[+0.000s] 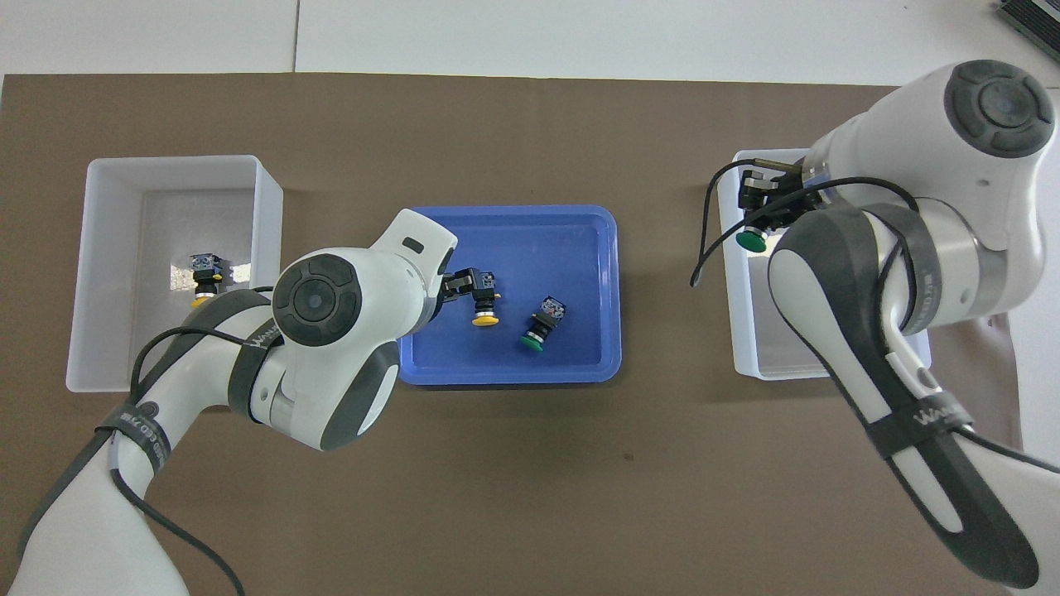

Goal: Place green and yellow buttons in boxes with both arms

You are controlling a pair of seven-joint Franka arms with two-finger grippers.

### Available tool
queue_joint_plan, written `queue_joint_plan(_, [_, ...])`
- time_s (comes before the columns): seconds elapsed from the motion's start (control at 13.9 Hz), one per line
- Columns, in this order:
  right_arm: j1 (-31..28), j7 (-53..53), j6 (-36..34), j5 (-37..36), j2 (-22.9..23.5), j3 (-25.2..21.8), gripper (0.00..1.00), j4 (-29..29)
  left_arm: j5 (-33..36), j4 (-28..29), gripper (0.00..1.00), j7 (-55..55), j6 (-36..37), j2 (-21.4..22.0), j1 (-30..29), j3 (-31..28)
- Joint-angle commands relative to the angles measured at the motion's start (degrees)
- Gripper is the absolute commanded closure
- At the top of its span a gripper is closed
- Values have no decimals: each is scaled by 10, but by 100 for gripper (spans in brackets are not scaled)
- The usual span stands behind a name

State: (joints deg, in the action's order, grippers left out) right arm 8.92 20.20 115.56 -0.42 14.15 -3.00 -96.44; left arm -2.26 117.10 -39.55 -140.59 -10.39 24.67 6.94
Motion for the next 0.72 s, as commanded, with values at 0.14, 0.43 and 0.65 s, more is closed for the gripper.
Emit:
queue_joint_plan(0.14, [-79,-130,99,-1,-37,8,100,-131,-6,17,19,-21,-89,-58,47,-11])
queue_joint_plan(0.43, [-98,-140,187,4,-35,8,91,-214,-6,16,19,-32,-136,-89,55,-11])
queue_joint_plan(0.65, [-102,-134,215,6,-35,9,53,-233,-6,15,34,-30,-145,-90,53,-11])
